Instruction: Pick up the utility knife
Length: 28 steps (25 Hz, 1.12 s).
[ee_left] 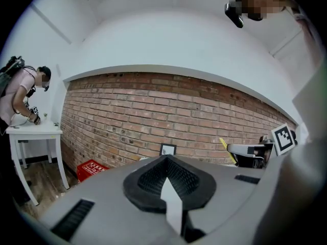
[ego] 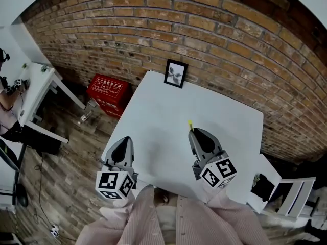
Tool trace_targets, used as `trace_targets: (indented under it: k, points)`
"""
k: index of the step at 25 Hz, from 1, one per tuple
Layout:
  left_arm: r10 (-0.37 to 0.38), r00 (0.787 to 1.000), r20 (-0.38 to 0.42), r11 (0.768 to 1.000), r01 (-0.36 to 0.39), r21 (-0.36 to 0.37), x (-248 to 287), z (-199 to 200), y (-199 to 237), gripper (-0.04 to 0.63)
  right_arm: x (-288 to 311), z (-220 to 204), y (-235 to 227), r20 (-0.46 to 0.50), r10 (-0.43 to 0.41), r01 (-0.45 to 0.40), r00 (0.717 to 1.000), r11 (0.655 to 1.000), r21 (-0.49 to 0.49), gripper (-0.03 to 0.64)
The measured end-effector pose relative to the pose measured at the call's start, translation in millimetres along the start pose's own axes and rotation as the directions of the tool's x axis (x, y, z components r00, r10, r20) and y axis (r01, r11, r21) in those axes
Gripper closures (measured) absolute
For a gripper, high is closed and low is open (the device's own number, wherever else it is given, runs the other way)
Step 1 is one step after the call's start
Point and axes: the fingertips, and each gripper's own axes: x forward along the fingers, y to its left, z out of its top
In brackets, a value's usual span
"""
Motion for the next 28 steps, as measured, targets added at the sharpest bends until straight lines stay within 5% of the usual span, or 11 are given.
trace_targets:
  k: [28]
  points:
    - [0.071,0.989,0.126,0.993,-0.082,0.089,-38.0,55.8,11.5,0.601,-41.0,78.1,-14.9,0.181,-0.042,0.051,0.983,0.997,-0.05,0.566]
